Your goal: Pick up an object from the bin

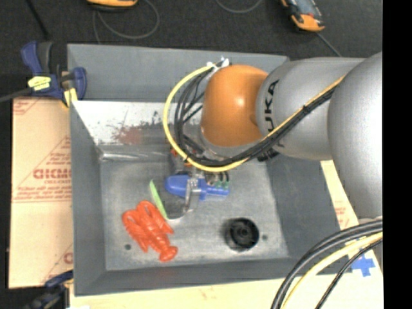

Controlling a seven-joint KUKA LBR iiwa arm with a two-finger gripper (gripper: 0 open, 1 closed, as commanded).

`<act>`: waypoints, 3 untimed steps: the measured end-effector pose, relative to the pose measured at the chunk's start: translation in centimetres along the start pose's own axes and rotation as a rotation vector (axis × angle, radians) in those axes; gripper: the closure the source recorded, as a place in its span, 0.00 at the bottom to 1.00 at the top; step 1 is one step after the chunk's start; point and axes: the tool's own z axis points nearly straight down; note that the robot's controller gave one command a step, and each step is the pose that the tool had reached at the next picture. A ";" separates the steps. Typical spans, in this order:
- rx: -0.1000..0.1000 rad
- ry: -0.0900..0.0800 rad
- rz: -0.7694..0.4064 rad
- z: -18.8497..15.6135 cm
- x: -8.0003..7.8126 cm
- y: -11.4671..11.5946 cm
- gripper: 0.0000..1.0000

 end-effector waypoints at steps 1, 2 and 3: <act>0.005 0.015 -0.009 3.3 1.1 -2.5 0.00; 0.002 0.006 0.101 4.7 -1.2 -3.6 0.00; 0.005 0.009 0.073 7.1 4.5 -6.5 1.00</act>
Offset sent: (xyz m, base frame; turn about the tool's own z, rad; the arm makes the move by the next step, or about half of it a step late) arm 0.0200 -0.0399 -0.0560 0.1361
